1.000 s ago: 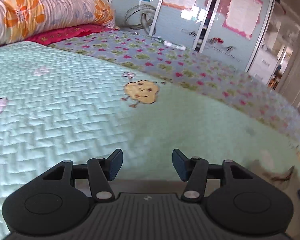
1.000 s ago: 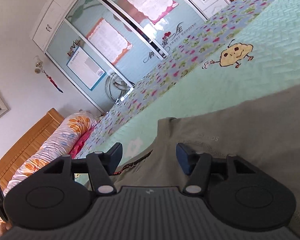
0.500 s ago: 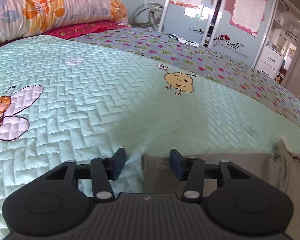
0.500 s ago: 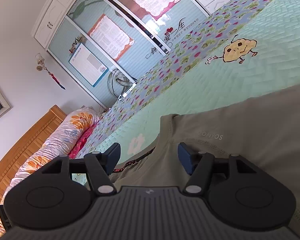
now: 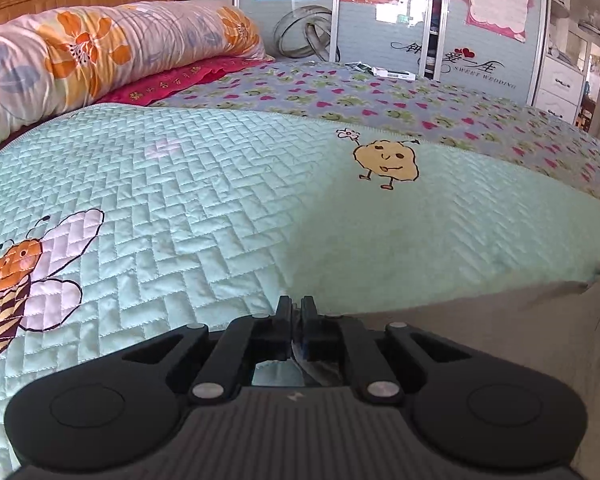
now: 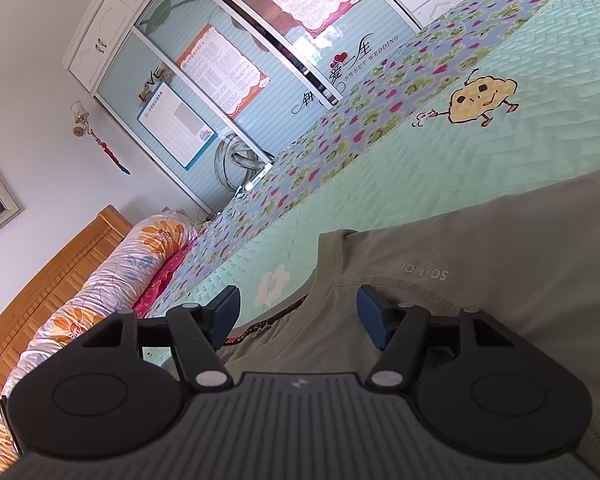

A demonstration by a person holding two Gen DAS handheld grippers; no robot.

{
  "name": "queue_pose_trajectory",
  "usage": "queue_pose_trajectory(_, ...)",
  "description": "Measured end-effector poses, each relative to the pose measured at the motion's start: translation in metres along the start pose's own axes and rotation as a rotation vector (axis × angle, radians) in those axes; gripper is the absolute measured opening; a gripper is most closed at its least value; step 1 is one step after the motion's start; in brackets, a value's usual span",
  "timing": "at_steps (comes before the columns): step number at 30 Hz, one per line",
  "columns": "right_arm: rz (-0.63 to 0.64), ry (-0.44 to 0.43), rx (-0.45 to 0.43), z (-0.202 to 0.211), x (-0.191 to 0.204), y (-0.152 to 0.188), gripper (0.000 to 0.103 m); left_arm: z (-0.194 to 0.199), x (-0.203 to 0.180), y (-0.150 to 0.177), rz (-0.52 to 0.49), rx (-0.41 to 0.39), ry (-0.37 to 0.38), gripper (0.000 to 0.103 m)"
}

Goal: Fold clothes

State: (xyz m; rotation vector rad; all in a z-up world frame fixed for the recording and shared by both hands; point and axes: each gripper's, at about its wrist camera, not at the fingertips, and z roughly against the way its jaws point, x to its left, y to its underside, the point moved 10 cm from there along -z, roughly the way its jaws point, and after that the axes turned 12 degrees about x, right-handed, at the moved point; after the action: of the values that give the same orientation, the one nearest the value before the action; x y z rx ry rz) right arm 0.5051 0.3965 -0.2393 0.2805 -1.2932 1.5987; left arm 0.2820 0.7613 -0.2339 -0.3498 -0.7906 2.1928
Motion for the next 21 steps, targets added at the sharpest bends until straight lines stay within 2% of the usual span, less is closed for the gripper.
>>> queue_pose_trajectory(1,0.0,0.0,0.0,0.0,0.0,0.0,0.065,0.002,0.002,0.0,0.013,-0.001,-0.01,0.011)
queue_pose_trajectory(3,0.001,0.001,0.001,0.0,0.0,0.0,0.065,0.007,0.01,-0.002,0.073,-0.01,-0.043,0.026)
queue_pose_trajectory(4,0.001,0.002,0.001,0.0,0.0,0.0,0.065,0.012,0.016,-0.004,0.116,-0.025,-0.073,0.038)
queue_pose_trajectory(5,0.001,0.002,0.002,0.001,0.0,0.0,0.065,0.018,0.021,-0.006,0.148,-0.052,-0.087,0.045)
queue_pose_trajectory(6,0.001,0.002,0.002,0.001,0.0,0.0,0.065,0.025,0.025,-0.009,0.174,-0.085,-0.091,0.047)
queue_pose_trajectory(8,0.002,0.002,0.003,0.001,0.001,0.0,0.066,0.031,0.025,-0.012,0.192,-0.114,-0.012,0.055)
queue_pose_trajectory(10,0.003,0.002,0.004,0.001,0.001,0.0,0.066,0.027,0.016,-0.009,0.18,-0.09,0.114,0.059)
queue_pose_trajectory(13,0.004,0.0,0.007,0.001,0.002,0.001,0.067,0.017,0.006,0.001,0.138,-0.043,0.176,0.059)
queue_pose_trajectory(15,0.006,0.0,0.008,0.0,0.002,0.001,0.067,0.012,-0.002,0.007,0.101,-0.025,0.194,0.053)
queue_pose_trajectory(16,0.006,0.0,0.009,0.0,0.002,0.001,0.067,0.012,-0.005,0.01,0.077,-0.019,0.188,0.017)
queue_pose_trajectory(17,0.006,0.0,0.009,0.0,0.002,0.001,0.067,0.012,-0.009,0.012,0.053,-0.014,0.182,0.003)
queue_pose_trajectory(19,0.008,0.001,0.01,0.0,0.002,0.001,0.067,0.014,-0.01,0.011,0.034,-0.016,0.158,0.004)
queue_pose_trajectory(21,0.01,0.001,0.011,0.0,0.002,0.001,0.068,0.021,-0.002,0.01,0.067,-0.03,0.127,0.008)
